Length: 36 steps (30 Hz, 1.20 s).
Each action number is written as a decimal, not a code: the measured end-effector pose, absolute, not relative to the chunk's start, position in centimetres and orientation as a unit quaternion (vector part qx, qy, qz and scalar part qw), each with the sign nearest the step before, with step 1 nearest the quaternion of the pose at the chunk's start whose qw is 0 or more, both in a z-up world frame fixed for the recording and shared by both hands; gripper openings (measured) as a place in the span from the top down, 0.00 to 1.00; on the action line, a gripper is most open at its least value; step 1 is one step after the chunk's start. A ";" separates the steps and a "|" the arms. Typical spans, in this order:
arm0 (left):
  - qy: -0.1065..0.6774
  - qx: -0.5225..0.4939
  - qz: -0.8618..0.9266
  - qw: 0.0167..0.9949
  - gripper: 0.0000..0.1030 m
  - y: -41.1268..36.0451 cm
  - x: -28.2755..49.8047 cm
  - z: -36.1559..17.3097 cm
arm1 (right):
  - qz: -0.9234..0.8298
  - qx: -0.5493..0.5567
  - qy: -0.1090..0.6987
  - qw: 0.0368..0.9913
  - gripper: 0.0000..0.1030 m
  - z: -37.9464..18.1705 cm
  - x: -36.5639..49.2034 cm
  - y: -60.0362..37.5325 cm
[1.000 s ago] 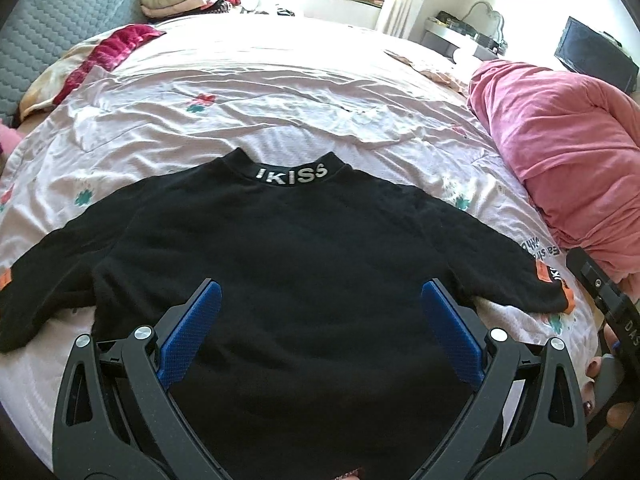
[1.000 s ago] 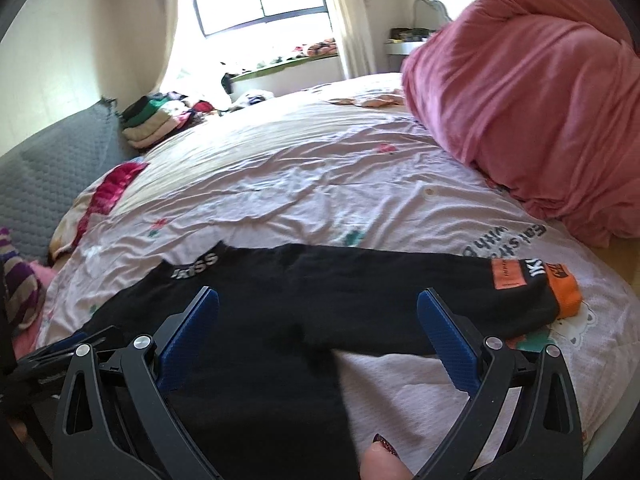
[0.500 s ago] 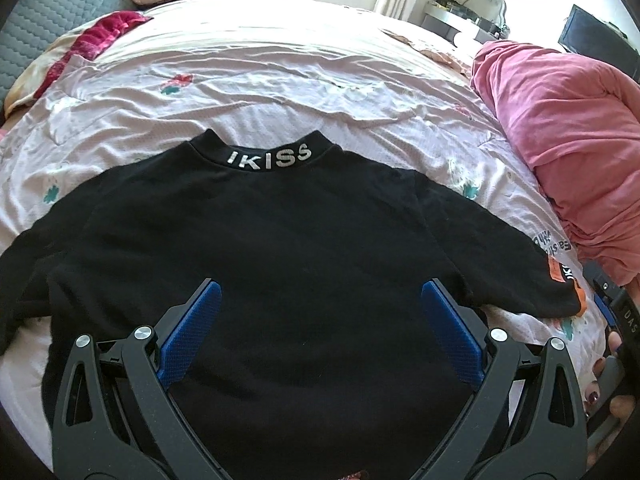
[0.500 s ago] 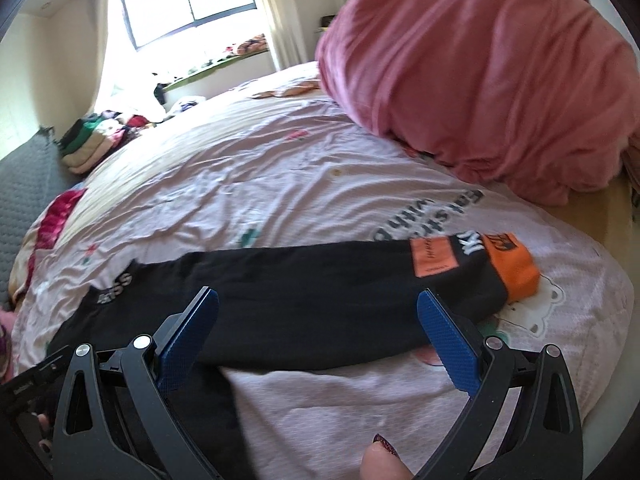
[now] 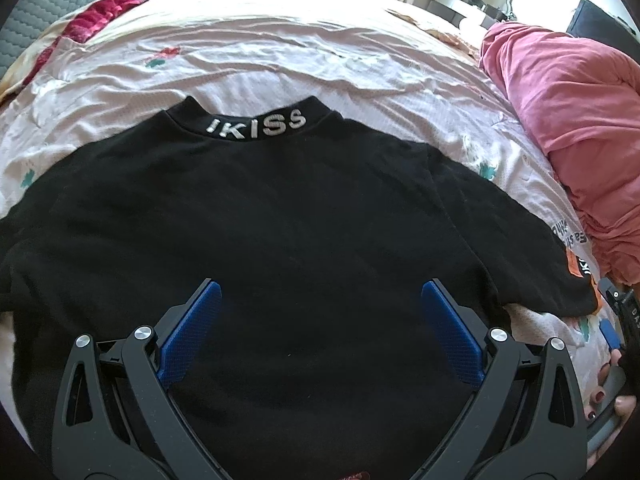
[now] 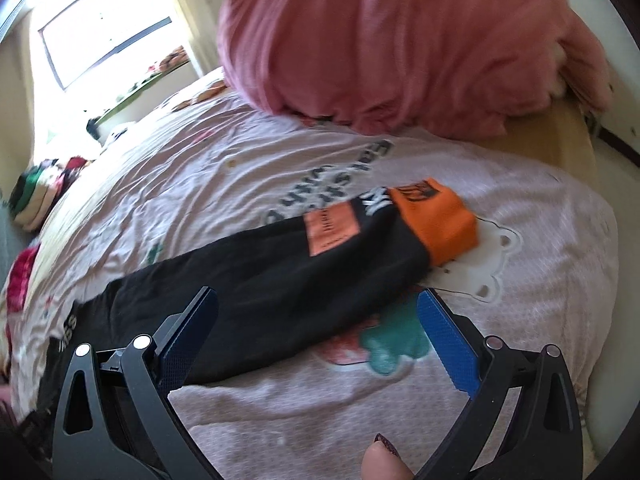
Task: Fold small clothes
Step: 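Move the right gripper to the orange sleeve cuff and grasp it, then carry the sleeve across the shirt body with the right gripper and release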
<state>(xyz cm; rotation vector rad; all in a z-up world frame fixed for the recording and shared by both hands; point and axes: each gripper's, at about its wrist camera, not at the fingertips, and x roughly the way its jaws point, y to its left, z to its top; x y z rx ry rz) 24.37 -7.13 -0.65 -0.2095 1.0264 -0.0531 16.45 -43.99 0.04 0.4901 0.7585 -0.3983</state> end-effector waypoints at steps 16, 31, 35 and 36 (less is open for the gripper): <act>0.500 -0.086 -0.042 0.861 0.09 -8.6 25.7 0.0 | -0.217 0.263 0.450 0.825 0.04 -3.3 22.1 -49.1; 0.493 -0.132 -0.028 0.860 0.09 -6.4 26.6 1.1 | -0.162 0.303 0.364 0.865 0.83 0.9 23.8 -48.1; 0.486 -0.137 -0.021 0.863 0.09 -5.7 26.6 1.9 | -0.089 0.244 0.328 0.908 0.83 4.2 23.7 -43.9; 0.484 -0.137 -0.020 0.864 0.09 -5.6 26.6 2.2 | -0.073 0.237 0.325 0.913 0.83 4.6 23.8 -43.2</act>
